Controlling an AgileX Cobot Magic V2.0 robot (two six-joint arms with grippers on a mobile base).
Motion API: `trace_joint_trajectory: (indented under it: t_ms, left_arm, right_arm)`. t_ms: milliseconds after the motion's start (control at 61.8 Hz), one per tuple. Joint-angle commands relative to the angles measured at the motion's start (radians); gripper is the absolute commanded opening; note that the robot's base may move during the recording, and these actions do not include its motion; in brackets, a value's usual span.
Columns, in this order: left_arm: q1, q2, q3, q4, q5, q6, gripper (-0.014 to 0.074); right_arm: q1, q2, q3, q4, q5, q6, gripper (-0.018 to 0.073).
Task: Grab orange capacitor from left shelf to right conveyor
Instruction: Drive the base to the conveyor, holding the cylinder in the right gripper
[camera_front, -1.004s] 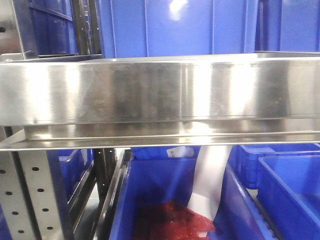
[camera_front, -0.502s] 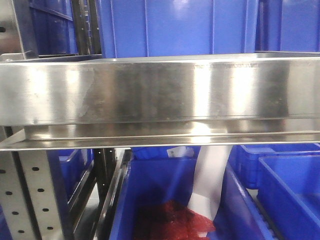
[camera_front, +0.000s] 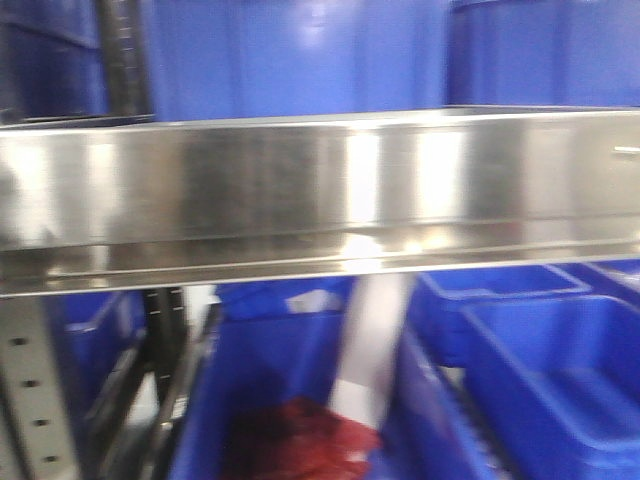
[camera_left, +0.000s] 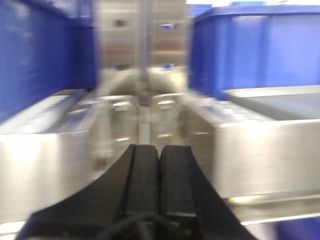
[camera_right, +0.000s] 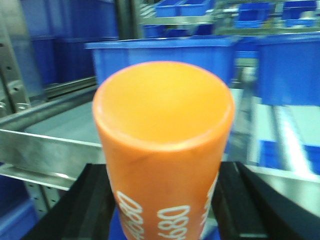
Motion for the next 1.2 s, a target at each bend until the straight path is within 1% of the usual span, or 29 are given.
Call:
trace_joint_trajectory:
  t_ms: [0, 1182]
  left_arm:
    - [-0.005, 0.010, -0.006, 0.000, -0.089, 0.000, -0.0105]
    - [-0.005, 0.010, -0.006, -0.005, -0.089, 0.000, -0.0105]
  right_arm:
    - [0.001, 0.013, -0.027, -0.012, -0.090, -0.009, 0.0050]
    - [0.001, 0.013, -0.027, -0.012, -0.090, -0.009, 0.0050]
